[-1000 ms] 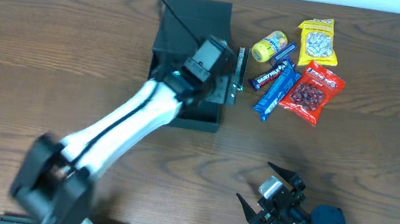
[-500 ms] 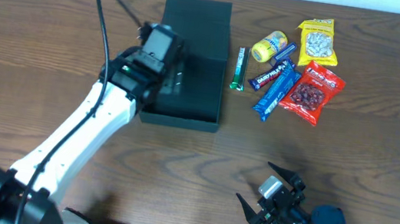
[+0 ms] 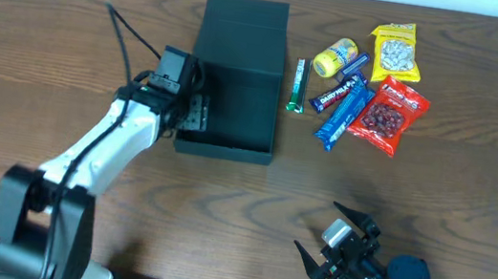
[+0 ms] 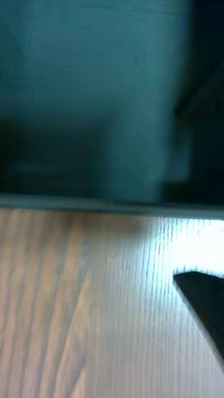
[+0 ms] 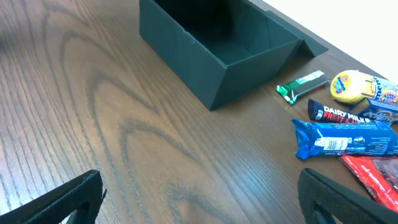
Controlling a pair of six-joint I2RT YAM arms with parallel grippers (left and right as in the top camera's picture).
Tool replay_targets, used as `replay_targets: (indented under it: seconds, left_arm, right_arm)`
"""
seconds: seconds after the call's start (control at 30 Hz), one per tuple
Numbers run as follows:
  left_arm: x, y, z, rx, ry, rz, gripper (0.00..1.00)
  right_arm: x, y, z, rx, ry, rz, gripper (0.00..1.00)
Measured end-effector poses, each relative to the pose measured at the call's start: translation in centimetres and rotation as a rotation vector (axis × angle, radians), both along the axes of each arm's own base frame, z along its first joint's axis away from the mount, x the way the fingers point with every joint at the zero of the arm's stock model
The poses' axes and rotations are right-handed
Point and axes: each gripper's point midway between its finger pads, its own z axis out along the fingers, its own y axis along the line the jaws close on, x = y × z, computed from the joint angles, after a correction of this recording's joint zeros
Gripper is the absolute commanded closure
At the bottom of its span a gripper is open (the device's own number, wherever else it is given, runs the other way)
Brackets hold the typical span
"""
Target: Pack container
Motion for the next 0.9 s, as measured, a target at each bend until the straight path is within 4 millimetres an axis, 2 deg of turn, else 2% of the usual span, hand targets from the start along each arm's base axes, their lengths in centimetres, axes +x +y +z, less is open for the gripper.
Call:
replay_targets:
  seconds: [0.07,0.2,0.43,0.7,0.9]
  left_arm:
    - [0.0,-0.3,-1.1,-0.009,0.026,-0.008,0.72]
    - [0.1,-0.5,-1.8,-0.016,0.034,-0.014,0.93]
    - [0.6,-1.0,-1.6,-0.025,0.009,-0.027,0.94]
    - [0.2,-2.4,-1.5,-0.024,0.005,-0.068,0.94]
    - [0.2,-2.5,-1.5,-0.021,0.005,-0.079,0.94]
  right_arm:
    - [0.0,0.0,0.0,0.0,0.0,0.0,0.01]
    - [0.0,0.0,0.0,0.0,0.0,0.0,0.01]
    - [0.0,0.0,0.0,0.0,0.0,0.0,0.01]
    - [0.0,0.0,0.0,0.0,0.0,0.0,0.01]
    - [0.0,0.0,0.0,0.0,0.0,0.0,0.01]
